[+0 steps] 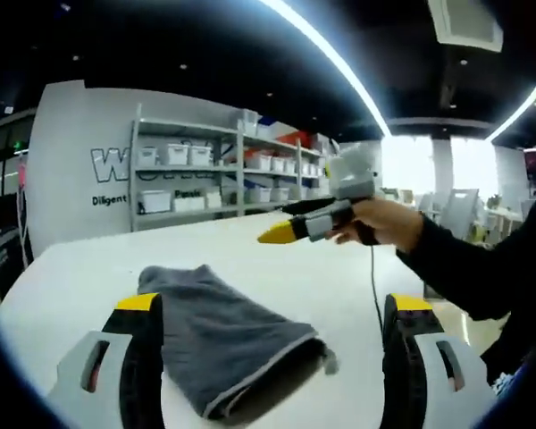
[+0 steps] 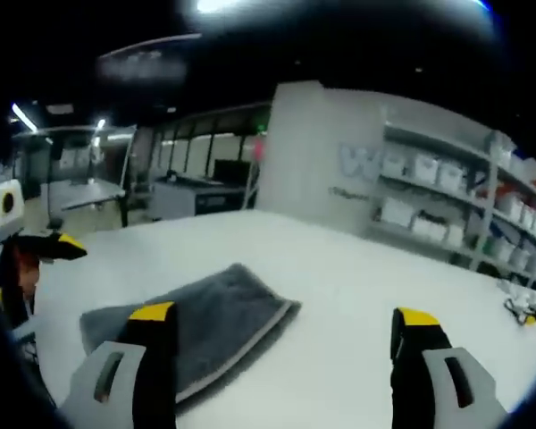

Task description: Open the folded towel by lifting each exposed corner and separating the folded layers until the towel lies flat within the target outline without major curled edges

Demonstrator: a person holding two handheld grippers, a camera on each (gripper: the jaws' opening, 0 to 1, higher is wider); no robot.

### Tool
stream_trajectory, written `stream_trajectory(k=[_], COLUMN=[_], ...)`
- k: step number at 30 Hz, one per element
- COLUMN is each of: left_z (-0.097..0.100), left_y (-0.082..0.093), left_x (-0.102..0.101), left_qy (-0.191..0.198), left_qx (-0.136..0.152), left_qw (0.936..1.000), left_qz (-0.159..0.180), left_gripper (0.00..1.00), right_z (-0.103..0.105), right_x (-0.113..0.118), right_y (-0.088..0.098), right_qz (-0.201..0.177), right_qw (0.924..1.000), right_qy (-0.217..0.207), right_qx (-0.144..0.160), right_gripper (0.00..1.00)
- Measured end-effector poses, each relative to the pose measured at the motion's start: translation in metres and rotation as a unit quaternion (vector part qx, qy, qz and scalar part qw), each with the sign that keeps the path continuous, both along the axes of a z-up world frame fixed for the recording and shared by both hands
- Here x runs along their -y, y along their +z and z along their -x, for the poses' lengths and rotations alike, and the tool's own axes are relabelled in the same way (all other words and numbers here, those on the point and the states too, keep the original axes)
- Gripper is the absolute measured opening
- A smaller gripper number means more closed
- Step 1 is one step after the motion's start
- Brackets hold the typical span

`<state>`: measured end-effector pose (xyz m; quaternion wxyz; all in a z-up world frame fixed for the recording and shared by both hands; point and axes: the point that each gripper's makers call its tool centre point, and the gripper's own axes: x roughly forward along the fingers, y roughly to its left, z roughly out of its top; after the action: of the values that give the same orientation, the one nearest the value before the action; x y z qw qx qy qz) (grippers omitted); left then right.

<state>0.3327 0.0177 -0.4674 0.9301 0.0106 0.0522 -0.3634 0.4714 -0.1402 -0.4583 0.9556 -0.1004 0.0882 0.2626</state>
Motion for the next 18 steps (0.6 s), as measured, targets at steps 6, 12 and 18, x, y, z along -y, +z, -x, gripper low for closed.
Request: stream_trajectory(k=[6, 12, 18], left_z=[0.004, 0.006, 0.008], left_y=[0.001, -0.002, -0.002], left_x=[-0.005, -0.011, -0.019], left_qy=[0.0, -0.001, 0.007], left_qx=[0.005, 0.008, 0.01], left_qw=[1.0, 0.9999, 0.9998], left_qz=[-0.001, -0.015, -0.015], left_gripper=[1.0, 1.0, 1.0], right_z=[0.027, 0.05, 0.069], right_x=[0.012, 0.02, 0.037], right_y=[-0.019, -0.017, -0.014], right_qz=[0.014, -0.004, -0.026], right_qw=[0.9998, 1.0, 0.9996], right_qy=[0.0, -0.003, -0.014], right_qx=[-0.012, -0.004, 0.004], right_gripper=[1.0, 1.0, 1.0])
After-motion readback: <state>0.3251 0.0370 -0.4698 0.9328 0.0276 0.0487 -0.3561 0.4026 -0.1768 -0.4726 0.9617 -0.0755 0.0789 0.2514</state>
